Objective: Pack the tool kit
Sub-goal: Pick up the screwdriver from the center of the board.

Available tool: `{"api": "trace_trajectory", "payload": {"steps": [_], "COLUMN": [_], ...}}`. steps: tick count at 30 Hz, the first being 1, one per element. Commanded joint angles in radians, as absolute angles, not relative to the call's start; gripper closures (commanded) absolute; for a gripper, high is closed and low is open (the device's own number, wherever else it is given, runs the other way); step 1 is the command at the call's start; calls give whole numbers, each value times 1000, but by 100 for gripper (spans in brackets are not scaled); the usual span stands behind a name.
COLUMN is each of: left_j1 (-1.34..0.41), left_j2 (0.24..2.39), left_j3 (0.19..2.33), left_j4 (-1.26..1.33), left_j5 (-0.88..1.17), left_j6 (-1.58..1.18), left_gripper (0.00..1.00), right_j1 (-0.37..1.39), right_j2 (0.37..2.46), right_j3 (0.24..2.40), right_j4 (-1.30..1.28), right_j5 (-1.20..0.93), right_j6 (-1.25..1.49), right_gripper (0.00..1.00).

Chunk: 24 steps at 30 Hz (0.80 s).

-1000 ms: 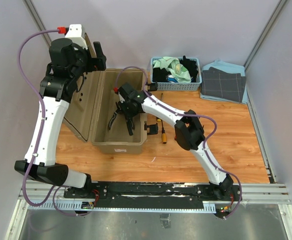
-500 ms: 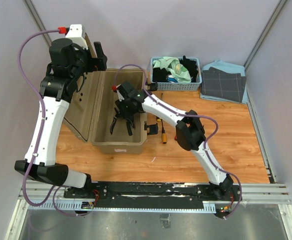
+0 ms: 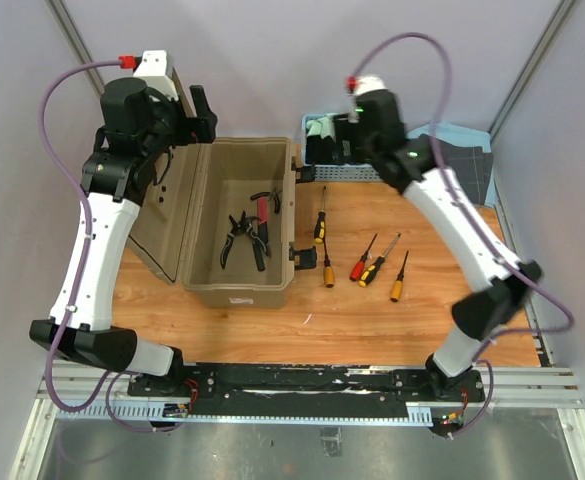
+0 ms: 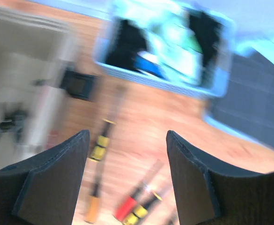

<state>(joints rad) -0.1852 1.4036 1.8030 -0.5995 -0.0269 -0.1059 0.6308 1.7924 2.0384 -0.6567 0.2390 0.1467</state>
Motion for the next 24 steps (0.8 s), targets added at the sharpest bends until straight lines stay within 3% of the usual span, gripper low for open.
{"api": "trace_trajectory", "payload": {"steps": [1,10,17,24], "left_j1": [-176,-176,-175,-176], "left_j2": [1405,1437,1434,1412], "left_j3": [1779,1792,1785,1766], "left_j4": [-570,-568,-568,-570], "left_j5": [-3,40,61,56], "left_j6": [-114,-113,-112,-109], "left_gripper": [2,3,4,4], "right_j1": [488,451,448,421], "right_j2": [1545,1308,1413,1534], "right_j3": [1678,1146,1021,1007], "right_j4": [-749,-885,-863,-772], "right_j5": [425,457,384,286], "right_j6": [214,602,751,749], "right_gripper": [32,31,30,36]}}
